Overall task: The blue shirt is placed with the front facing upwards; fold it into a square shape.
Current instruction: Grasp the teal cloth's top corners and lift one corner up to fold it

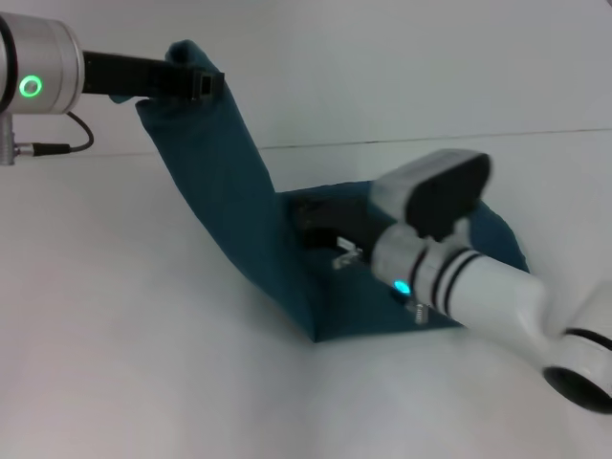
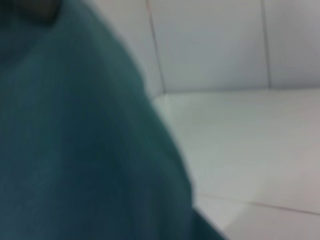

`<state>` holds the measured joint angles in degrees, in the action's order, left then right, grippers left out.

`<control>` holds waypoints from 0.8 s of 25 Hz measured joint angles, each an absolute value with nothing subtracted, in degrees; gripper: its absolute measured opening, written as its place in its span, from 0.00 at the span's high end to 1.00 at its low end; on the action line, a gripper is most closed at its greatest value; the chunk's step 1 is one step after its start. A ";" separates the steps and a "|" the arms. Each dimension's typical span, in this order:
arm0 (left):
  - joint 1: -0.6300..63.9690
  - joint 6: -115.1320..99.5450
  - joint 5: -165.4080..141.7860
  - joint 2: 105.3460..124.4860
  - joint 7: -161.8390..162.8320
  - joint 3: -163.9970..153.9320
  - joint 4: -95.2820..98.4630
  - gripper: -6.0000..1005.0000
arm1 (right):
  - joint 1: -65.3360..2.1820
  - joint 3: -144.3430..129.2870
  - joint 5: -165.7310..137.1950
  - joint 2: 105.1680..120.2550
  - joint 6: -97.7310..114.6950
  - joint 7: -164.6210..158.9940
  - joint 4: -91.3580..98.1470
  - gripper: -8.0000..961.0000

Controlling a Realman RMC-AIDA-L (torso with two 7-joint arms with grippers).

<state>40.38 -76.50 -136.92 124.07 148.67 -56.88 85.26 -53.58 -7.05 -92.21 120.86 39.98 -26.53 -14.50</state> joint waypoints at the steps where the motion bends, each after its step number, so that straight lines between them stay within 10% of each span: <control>1: 40.38 -76.61 -136.62 124.06 148.67 -56.88 85.37 0.95 | -54.58 -6.95 -92.72 120.96 38.69 -26.53 -14.80 0.99; 13: 40.21 -76.99 -135.17 123.93 148.38 -56.83 87.08 0.95 | -62.64 -4.46 -100.21 121.53 31.73 -26.62 -20.73 0.99; 20: 39.98 -77.19 -135.04 123.90 148.29 -56.58 87.73 0.95 | -54.29 2.75 -101.91 120.45 36.93 -24.46 -20.71 0.99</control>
